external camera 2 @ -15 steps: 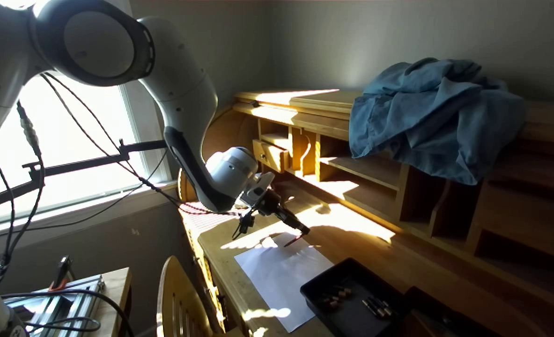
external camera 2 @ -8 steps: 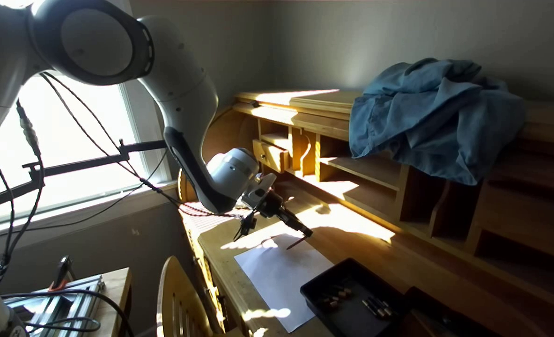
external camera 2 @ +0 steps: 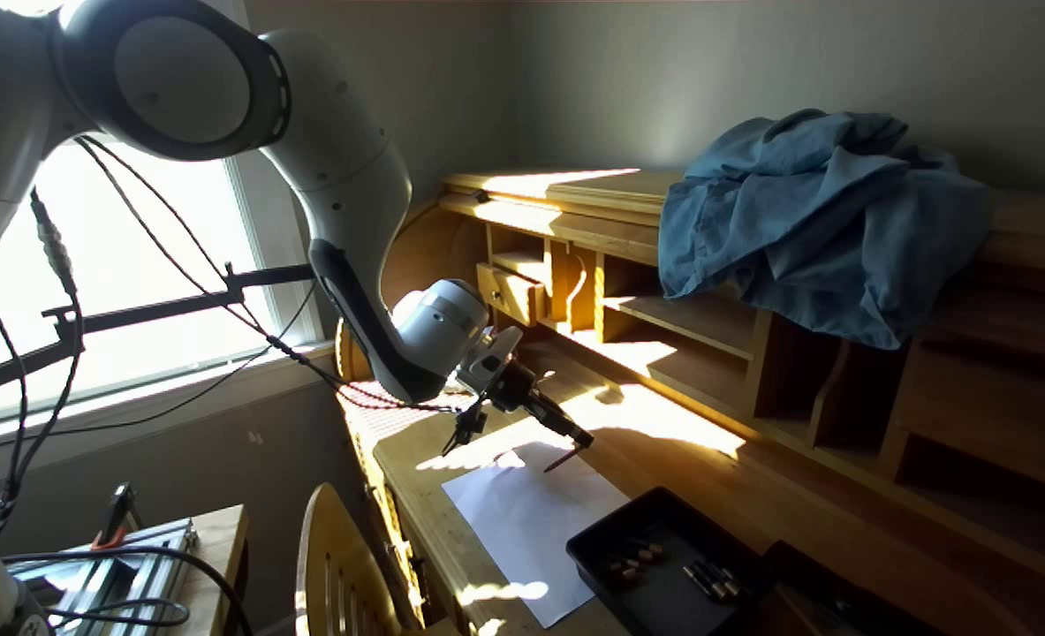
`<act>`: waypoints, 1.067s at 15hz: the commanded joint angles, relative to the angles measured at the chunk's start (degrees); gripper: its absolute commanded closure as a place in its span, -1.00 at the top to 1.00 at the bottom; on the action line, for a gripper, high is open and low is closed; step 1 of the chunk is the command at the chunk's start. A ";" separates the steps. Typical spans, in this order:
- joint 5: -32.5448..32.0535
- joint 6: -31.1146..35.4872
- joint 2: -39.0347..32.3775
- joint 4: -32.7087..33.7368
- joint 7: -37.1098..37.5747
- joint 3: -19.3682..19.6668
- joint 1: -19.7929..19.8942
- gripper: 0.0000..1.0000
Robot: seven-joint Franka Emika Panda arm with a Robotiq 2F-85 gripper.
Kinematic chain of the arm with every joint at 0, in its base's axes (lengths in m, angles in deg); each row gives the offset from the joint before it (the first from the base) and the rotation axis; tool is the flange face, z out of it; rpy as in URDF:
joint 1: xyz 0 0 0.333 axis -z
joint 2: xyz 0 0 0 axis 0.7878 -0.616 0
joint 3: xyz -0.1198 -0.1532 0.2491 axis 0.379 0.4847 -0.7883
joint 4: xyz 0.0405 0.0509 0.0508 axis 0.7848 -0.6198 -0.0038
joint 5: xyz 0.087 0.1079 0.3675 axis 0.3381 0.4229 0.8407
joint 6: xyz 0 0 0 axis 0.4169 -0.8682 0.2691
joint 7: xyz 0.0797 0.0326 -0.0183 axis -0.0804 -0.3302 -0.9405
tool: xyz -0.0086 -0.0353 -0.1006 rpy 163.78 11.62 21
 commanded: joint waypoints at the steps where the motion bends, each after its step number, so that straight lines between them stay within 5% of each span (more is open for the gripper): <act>1: 2.20 -0.97 0.84 -1.07 -1.51 -0.39 0.00 -0.95; 16: 3.82 -3.08 0.29 -1.47 -2.40 -0.44 -1.01 -0.95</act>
